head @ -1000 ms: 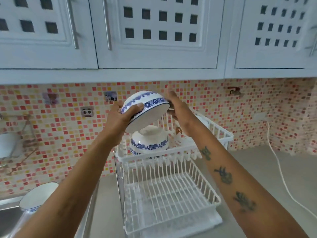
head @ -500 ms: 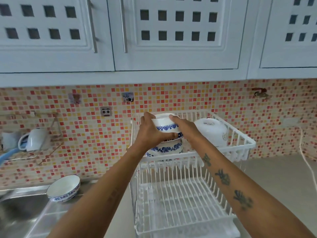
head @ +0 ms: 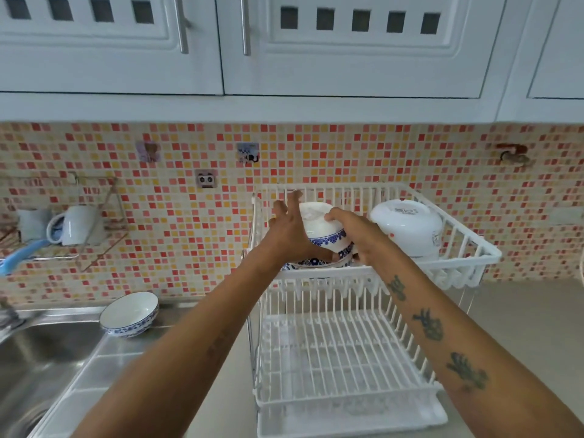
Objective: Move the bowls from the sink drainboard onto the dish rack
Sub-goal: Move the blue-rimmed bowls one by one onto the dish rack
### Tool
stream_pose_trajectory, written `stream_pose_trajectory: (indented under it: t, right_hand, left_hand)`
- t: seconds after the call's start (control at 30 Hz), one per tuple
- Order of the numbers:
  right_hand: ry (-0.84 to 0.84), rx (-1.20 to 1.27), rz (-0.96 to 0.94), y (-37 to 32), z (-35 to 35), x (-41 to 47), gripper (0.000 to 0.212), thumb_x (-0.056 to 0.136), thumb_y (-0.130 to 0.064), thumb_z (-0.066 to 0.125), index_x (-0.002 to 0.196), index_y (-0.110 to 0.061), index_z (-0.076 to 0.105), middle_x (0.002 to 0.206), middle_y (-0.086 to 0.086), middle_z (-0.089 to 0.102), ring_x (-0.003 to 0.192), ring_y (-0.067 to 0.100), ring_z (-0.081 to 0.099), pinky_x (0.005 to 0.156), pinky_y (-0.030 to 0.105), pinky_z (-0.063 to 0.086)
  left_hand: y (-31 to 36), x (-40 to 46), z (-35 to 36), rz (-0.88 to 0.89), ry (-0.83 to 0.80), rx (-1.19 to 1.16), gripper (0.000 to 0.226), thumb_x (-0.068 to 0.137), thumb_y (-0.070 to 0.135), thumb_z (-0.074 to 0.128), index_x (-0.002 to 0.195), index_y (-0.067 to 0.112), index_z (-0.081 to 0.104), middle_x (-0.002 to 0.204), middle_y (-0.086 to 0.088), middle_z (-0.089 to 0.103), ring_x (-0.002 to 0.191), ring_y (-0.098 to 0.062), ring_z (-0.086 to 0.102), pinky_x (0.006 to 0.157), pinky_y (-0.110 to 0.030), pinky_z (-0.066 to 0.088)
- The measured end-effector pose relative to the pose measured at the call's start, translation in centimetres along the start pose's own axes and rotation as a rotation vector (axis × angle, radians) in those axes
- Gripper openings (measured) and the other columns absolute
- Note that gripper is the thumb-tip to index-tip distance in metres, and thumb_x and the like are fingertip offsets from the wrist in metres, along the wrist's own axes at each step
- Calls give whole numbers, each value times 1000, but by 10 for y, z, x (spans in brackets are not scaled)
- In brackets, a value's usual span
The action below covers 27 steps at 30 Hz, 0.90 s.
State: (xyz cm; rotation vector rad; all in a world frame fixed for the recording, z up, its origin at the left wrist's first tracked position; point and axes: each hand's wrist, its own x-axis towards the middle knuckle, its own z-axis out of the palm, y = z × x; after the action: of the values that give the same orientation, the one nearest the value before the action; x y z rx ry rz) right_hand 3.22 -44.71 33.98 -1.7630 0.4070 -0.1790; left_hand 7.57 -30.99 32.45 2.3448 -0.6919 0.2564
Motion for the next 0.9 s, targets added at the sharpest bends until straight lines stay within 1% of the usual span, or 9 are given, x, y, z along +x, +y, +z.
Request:
stream_pose_trajectory:
  t: [0.13, 0.27, 0.3, 0.37, 0.43, 0.5, 0.67, 0.8, 0.9]
  right_hand:
    - [6, -33, 5, 0, 0, 0, 39, 84, -38, 56, 112, -12, 60, 94, 9, 68, 67, 21, 60, 58, 26, 44]
    - [26, -65, -7, -1, 0, -1, 27, 91, -33, 50, 108, -12, 54, 80, 5, 60, 65, 18, 54, 54, 24, 39]
    - [38, -92, -21, -2, 2, -1, 31, 91, -33, 49, 112, -11, 54, 84, 7, 62, 66, 19, 55, 52, 24, 40]
    - [81, -182, -96, -2, 6, 0, 48, 88, -36, 50, 129, -12, 51, 113, 12, 64, 82, 23, 60, 55, 25, 46]
    - [202, -266, -211, 0, 10, 1, 63, 84, -41, 54, 141, -17, 42, 141, 12, 50, 112, 28, 57, 81, 33, 52]
    - [317, -239, -383, -3, 16, -6, 61, 88, -39, 56, 143, -18, 40, 149, 8, 41, 130, 27, 47, 99, 31, 38]
    - [326, -113, -663, -25, 60, -32, 42, 91, -27, 55, 132, -17, 51, 140, 1, 46, 127, 15, 45, 98, 27, 33]
    - [210, 47, -729, -50, 127, -49, 40, 86, -31, 50, 124, -20, 57, 133, -3, 52, 120, 8, 48, 98, 23, 39]
    - [121, 96, -760, -61, 184, -53, 30, 88, -26, 51, 117, -21, 59, 129, -2, 58, 120, 9, 54, 100, 27, 43]
  left_hand:
    - [2, 0, 3, -33, -34, 31, 138, 51, 47, 91, 153, 22, 1, 145, -14, 20, 133, -39, 33, 107, -52, 40]
    - [2, -1, 4, -38, -53, 29, 137, 52, 48, 90, 152, 26, -1, 150, -15, 12, 138, -43, 23, 110, -56, 34]
    - [2, -1, 4, -43, -57, 19, 136, 53, 48, 90, 152, 26, -1, 152, -15, 9, 140, -42, 18, 112, -57, 31]
    - [2, -2, 2, -46, -66, 9, 133, 56, 48, 89, 152, 26, -1, 156, -13, 2, 145, -39, 7, 116, -59, 23]
    - [0, -5, -3, -42, -65, -25, 131, 58, 49, 87, 152, 24, -1, 158, -11, -1, 147, -36, 1, 117, -61, 18]
    - [-3, -8, -13, -10, 5, -118, 125, 63, 47, 86, 152, 19, 4, 156, -11, 5, 147, -35, 5, 118, -57, 19]
    - [-24, -25, -50, 30, 358, -440, 77, 84, 40, 71, 142, 14, 29, 148, -9, 19, 141, -28, 20, 115, -44, 27]
    - [-81, -32, -77, -124, 385, -482, 60, 91, 44, 60, 136, 14, 36, 145, -6, 22, 140, -27, 23, 117, -47, 27]
    - [-142, -44, -99, -259, 394, -486, 55, 91, 52, 53, 133, 18, 41, 144, -2, 27, 136, -26, 33, 113, -49, 36]
